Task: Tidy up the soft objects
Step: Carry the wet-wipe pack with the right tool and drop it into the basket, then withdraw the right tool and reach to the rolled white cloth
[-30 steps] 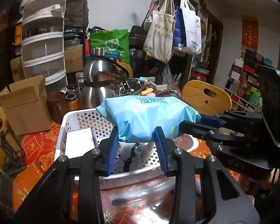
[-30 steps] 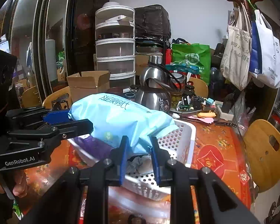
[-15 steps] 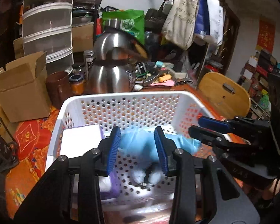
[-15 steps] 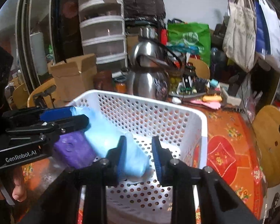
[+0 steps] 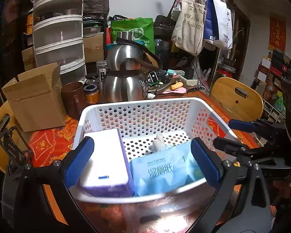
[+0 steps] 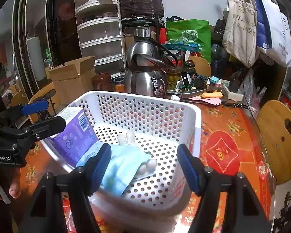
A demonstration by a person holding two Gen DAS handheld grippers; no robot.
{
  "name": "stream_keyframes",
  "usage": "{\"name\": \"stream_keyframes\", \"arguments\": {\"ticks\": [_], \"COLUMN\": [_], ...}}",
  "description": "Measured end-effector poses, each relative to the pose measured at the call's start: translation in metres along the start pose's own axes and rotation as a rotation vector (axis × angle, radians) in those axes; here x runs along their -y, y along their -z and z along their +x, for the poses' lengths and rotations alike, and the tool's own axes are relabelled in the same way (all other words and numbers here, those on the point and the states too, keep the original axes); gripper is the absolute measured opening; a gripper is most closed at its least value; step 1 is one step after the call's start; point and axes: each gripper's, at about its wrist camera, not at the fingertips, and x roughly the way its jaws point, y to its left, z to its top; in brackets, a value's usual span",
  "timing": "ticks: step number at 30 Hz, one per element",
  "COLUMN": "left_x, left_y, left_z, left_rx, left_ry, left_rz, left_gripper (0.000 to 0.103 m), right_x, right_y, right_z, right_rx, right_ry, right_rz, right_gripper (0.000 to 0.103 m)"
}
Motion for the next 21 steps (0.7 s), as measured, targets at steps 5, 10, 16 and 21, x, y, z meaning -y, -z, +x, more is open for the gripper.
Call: {"name": "stream_keyframes", "arguments": {"ticks": [5, 10, 16, 21], "left_x": [0.006, 0.015, 0.020, 0.013], "left_y": [0.012, 0.035, 0.063, 0.088], "left_z": [-0.022, -0.061, -0.106, -0.140], "left_rx": [-0.011, 0.012, 0.002, 0.013], "left_ry": [-0.019, -0.043, -0.063, -0.098], "left_rz": [0.000, 0.010, -0.016, -0.043], "left_gripper": [0.101, 0.102, 0.102, 0.103], "right_x": [-0.006, -0.009, -0.010, -0.007], "right_y": [0.011, 0.027, 0.056, 0.091], "right_z": [-0.028, -0.065, -0.102, -0.115], "right_rx": [0.025, 0.073, 0.118, 0.091], "right_ry": [-0.003, -0.008, 0.003, 0.029], "right_rz": [0.002, 0.020, 0.038, 0.039], "right_gripper": [0.079, 0.083, 0.083, 0.084]}}
